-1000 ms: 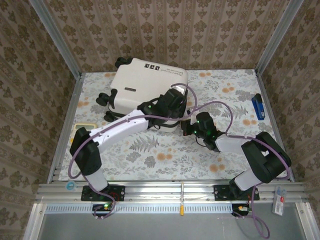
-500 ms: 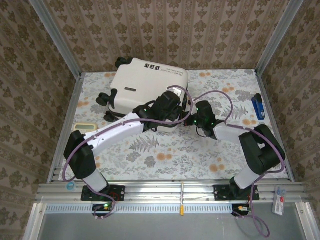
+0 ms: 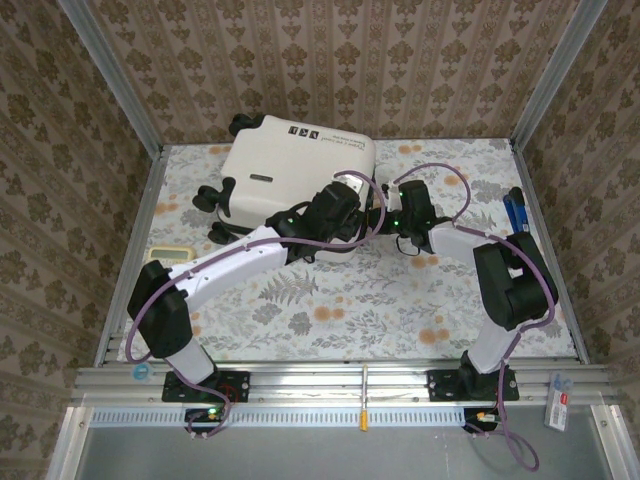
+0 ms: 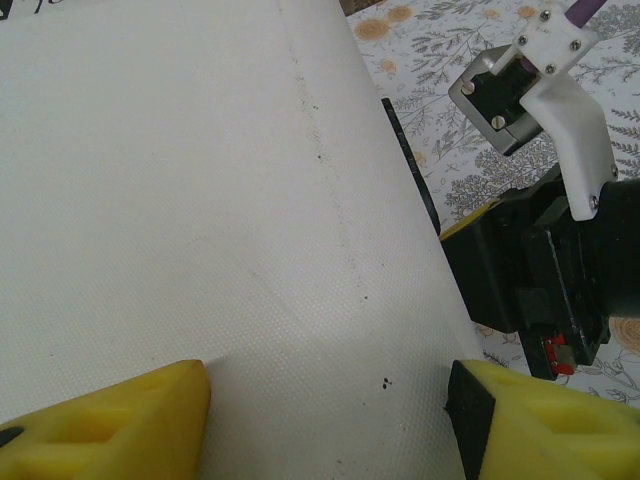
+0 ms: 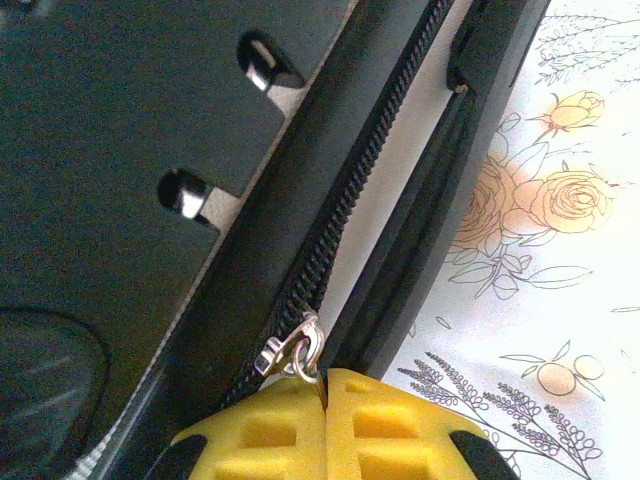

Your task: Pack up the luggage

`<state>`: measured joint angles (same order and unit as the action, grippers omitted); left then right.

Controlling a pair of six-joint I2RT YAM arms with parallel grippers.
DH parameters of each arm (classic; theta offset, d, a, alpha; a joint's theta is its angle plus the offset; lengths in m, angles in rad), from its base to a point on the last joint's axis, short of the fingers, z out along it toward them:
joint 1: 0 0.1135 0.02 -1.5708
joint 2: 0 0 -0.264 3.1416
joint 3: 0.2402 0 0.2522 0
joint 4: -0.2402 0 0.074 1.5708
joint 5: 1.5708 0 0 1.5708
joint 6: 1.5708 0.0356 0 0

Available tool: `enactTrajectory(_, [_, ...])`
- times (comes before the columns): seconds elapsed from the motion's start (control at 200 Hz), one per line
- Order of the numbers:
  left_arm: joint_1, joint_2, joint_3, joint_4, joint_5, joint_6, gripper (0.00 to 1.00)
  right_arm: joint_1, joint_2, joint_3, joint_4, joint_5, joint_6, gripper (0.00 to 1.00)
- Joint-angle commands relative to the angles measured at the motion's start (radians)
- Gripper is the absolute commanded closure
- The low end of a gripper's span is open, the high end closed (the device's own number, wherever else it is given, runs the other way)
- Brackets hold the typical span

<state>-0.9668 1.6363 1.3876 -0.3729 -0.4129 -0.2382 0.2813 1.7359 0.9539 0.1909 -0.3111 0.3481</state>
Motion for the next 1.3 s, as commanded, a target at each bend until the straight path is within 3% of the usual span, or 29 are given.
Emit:
enactTrajectory(0.0, [0.007, 0.033, -0.072, -0.308, 0.070, -0.008, 0.35, -0.078, 0.013, -0.020, 0.068, 0.141, 0.050, 1.00])
enactTrajectory(0.385, [0.018, -0.134, -0.045, -0.143, 0.304, 0.136, 0.33, -0.043, -0.141, -0.244, 0.132, 0.178, 0.075, 1.00])
enactTrajectory(0.54, [0.032, -0.121, 0.037, -0.123, 0.272, 0.137, 0.25, -0.012, -0.208, -0.324, 0.136, 0.190, 0.093, 1.00])
enactTrajectory(0.845, [0.017, 0.145, 0.347, -0.194, 0.232, 0.148, 0.19, 0.029, -0.258, -0.388, 0.143, 0.224, 0.110, 1.00])
enactTrajectory(1.05, [0.011, 0.410, 0.728, -0.383, 0.150, 0.146, 0.19, 0.030, -0.263, -0.385, 0.136, 0.223, 0.100, 1.00])
enactTrajectory(1.295, [-0.001, 0.639, 1.045, -0.535, 0.000, 0.147, 0.19, 0.029, -0.263, -0.389, 0.134, 0.225, 0.097, 1.00])
